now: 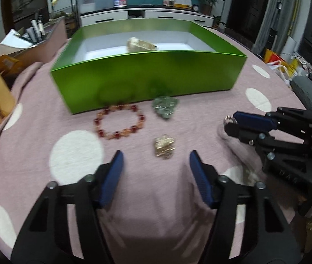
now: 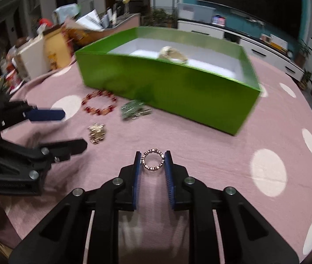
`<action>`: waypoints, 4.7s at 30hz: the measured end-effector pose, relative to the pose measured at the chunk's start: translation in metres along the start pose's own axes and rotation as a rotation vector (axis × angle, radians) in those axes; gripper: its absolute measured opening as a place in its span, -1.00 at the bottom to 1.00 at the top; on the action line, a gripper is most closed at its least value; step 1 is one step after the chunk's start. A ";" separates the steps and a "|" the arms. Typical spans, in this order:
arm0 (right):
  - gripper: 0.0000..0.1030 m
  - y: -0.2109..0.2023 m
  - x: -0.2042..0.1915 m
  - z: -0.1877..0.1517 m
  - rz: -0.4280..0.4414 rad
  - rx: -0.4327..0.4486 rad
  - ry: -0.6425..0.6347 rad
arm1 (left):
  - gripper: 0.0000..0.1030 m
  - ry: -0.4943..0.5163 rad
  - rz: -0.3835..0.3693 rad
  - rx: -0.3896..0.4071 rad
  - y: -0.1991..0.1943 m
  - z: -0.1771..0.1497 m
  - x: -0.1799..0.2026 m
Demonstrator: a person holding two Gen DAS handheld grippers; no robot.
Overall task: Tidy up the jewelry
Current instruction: 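Grasp the small silver ring with the right tool while the left tool grasps the gold flower brooch, then carry the ring and brooch with both tools over the green box, then lower the ring and brooch into the box and open both tools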
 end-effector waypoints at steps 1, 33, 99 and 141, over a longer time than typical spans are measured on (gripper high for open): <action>-0.60 -0.004 0.006 0.000 -0.002 0.010 0.019 | 0.03 0.000 -0.009 -0.004 0.003 0.001 0.003; -0.60 -0.035 0.021 0.019 -0.001 0.101 0.071 | -0.60 0.015 0.050 0.115 -0.034 0.036 -0.005; -0.60 0.023 0.066 0.128 -0.057 0.092 0.129 | -0.59 -0.007 0.204 0.120 0.023 0.157 -0.051; -0.59 0.062 0.065 0.116 -0.071 -0.030 0.101 | -0.57 -0.051 0.222 -0.021 0.067 0.145 -0.067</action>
Point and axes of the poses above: each gripper's, at about its wrist camera, not at the fingertips, and y roughly the way its jaws point, x to its right, z to its top, the point moved 3 cm from there along y, roughly the way its jaws point, and after that the axes turned 4 degrees about x, right-handed, at the moved point
